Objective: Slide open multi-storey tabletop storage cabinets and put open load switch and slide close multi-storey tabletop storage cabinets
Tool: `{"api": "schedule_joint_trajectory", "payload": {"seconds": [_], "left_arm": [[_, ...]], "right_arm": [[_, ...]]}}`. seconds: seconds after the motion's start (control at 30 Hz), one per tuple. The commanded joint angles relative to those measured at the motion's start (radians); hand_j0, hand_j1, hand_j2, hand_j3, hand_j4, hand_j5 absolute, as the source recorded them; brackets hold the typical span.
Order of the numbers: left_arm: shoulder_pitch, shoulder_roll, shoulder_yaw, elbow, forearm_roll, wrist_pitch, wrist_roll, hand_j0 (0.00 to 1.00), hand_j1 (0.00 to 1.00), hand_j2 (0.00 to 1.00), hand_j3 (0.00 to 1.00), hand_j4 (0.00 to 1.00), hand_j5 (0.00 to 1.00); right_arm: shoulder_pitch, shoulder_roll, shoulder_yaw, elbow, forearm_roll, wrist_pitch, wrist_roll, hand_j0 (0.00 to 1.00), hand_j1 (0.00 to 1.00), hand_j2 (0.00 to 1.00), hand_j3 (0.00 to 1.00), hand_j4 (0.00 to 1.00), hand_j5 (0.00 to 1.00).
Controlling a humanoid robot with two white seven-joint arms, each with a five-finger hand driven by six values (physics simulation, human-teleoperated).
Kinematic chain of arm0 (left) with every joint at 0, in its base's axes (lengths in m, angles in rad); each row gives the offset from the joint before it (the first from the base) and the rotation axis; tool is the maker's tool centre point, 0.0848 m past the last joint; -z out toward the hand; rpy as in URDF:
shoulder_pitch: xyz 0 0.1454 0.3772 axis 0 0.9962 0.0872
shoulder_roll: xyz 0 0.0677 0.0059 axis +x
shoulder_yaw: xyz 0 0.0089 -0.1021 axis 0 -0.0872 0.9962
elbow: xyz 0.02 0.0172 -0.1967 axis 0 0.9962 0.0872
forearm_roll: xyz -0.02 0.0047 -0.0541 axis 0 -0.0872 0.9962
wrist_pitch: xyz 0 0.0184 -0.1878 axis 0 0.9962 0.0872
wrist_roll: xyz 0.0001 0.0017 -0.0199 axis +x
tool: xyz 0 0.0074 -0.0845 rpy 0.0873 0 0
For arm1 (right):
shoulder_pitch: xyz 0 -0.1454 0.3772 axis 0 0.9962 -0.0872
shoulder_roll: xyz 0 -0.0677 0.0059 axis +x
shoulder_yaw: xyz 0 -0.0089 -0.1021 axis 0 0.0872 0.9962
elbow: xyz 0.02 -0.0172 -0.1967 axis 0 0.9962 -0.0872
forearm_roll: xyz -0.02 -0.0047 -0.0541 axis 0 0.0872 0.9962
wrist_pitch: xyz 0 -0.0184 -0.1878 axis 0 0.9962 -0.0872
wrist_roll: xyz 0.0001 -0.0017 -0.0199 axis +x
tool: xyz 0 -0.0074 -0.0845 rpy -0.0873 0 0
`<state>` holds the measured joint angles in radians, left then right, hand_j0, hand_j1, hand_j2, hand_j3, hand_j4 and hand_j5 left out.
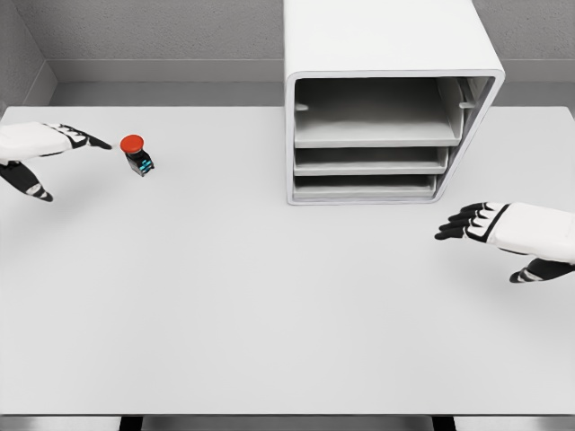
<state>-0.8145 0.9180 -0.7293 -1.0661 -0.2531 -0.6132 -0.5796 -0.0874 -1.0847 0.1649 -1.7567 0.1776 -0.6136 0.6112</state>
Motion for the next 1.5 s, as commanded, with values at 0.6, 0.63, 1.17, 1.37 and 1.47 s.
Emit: {"api": "schedule_joint_trajectory", "payload": {"seconds": [0.6,0.63,1.17,1.37,1.47], "left_arm": [[-0.173,-0.337,-0.03,0.239,-0.275,0.002,0.0,1.0,1.0,1.0,1.0,1.0,1.0],[-0.175,-0.337,-0.027,0.239,-0.275,0.002,0.0,1.0,1.0,1.0,1.0,1.0,1.0],[-0.17,-0.355,-0.052,0.251,-0.314,0.059,0.01,0.89,0.89,0.89,0.89,0.89,0.89],[-0.17,-0.344,-0.048,0.261,-0.314,0.059,0.012,0.78,0.78,0.78,0.78,0.78,0.78],[-0.17,-0.34,-0.047,0.261,-0.313,0.058,0.012,0.73,0.73,0.73,0.73,0.73,0.73]], "right_arm": [[-0.367,0.111,0.317,-0.001,-0.012,0.003,0.0,1.0,1.0,1.0,1.0,1.0,1.0],[-0.377,0.12,0.317,-0.001,-0.012,0.003,0.0,1.0,1.0,1.0,1.0,1.0,1.0],[-0.534,0.224,0.41,0.008,-0.038,0.003,0.0,1.0,1.0,1.0,1.0,1.0,1.0],[-0.587,0.261,0.455,0.049,-0.006,0.153,0.0,1.0,1.0,1.0,1.0,1.0,1.0],[-0.612,0.279,0.456,0.094,-0.004,0.173,0.0,1.0,1.0,1.0,1.0,1.0,1.0]]}}
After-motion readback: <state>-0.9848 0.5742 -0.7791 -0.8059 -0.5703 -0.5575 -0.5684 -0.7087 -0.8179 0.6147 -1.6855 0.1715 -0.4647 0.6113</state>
